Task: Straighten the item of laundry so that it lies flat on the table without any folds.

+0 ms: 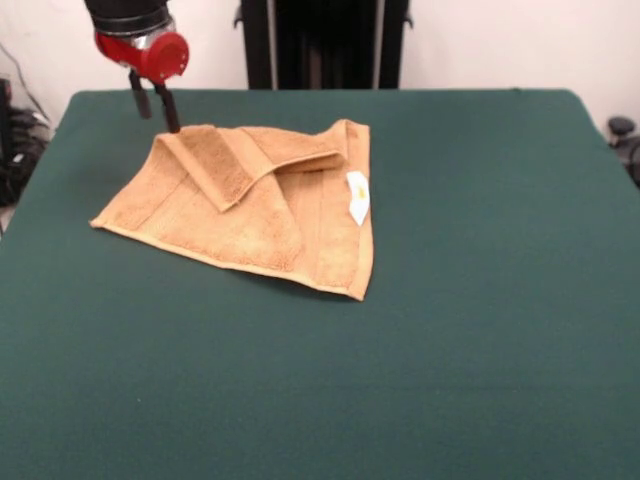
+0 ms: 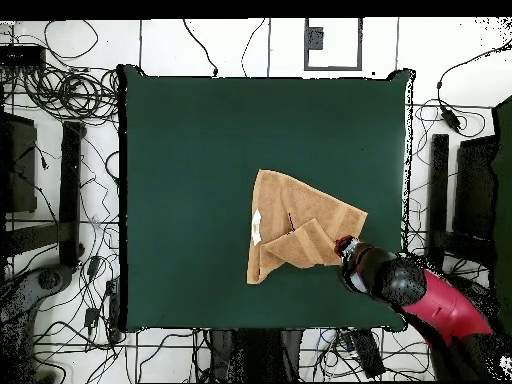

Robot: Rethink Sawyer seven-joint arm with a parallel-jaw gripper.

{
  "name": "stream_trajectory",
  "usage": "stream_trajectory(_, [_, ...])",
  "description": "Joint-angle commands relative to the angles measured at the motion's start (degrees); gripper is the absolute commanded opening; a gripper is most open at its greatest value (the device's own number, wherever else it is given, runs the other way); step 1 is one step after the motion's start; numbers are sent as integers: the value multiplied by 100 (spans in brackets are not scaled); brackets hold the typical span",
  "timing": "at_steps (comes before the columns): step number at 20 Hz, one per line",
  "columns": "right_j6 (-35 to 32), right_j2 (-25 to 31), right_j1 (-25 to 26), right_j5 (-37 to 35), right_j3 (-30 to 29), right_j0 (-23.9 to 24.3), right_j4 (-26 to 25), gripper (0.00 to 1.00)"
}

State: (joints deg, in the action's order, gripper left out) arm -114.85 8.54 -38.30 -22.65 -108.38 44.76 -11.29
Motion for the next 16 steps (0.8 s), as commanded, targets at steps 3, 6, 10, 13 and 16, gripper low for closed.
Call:
stream_trajectory(3, [692, 1100, -24, -969, -476, 931, 180, 100])
stream_trajectory(6, [603, 1197, -39, -891, -590, 993, 134, 100])
stream_trajectory(10, [176, 1441, 18, -807, -1014, 1162, 277, 100])
stream_trajectory(13, [21, 1412, 126, -695, -1059, 1111, 203, 100])
stream_trajectory(16, [-146, 1402, 212, -431, -1140, 1098, 183, 100])
